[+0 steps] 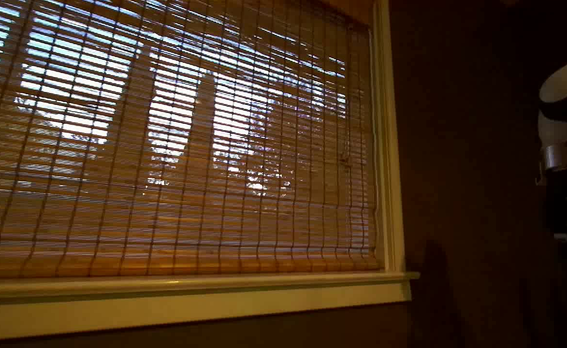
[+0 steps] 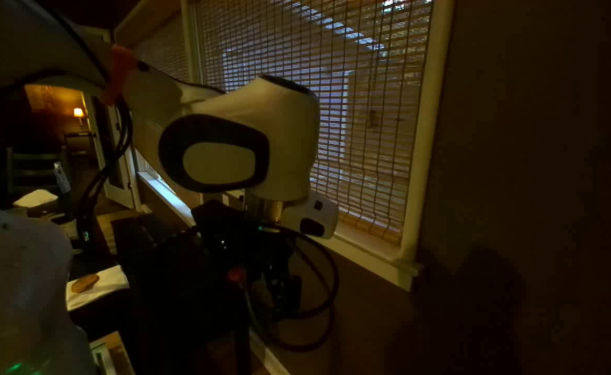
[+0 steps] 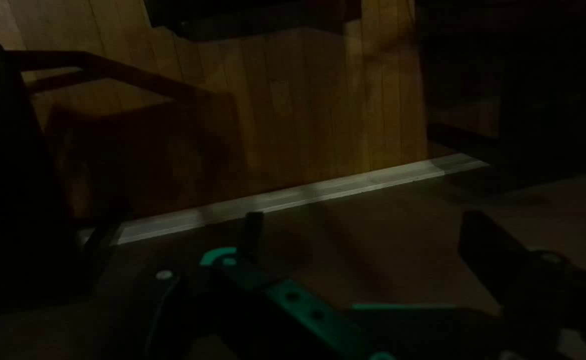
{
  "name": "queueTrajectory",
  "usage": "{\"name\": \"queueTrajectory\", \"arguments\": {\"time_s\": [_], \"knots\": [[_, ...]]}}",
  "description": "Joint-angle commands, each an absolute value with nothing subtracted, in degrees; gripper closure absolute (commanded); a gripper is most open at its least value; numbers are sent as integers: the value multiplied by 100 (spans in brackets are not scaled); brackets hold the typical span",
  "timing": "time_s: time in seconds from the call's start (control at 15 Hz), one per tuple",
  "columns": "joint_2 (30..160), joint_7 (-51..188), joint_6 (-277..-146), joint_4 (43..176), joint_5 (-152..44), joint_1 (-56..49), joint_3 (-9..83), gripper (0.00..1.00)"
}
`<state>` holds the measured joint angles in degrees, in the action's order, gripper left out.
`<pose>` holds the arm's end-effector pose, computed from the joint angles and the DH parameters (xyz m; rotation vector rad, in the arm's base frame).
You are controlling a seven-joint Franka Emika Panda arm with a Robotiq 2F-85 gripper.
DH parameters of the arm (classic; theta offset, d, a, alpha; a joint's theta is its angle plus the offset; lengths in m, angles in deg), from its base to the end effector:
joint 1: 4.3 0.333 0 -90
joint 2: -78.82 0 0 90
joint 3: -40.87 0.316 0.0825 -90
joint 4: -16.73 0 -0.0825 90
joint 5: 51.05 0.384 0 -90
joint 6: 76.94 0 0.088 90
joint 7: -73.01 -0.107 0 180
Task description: Open the blinds on the window on the right.
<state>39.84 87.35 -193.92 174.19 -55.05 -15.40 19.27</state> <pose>0.2818 -0.1728 0.3965 -2.9452 0.2975 -0.0137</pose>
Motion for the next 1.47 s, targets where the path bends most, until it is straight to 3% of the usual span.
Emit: {"name": "queueTrajectory", "arguments": {"time_s": [0.0,0.47,0.73,1.4], "knots": [[4015,8811,-19388,17414,-5415,-1665,2049,0],[3961,8802,-19517,17413,-5356,-1605,2081,0],[3746,8420,-19932,17150,-5284,-1338,2724,0],[4278,7070,-20941,15254,-5119,-806,3916,0]]}}
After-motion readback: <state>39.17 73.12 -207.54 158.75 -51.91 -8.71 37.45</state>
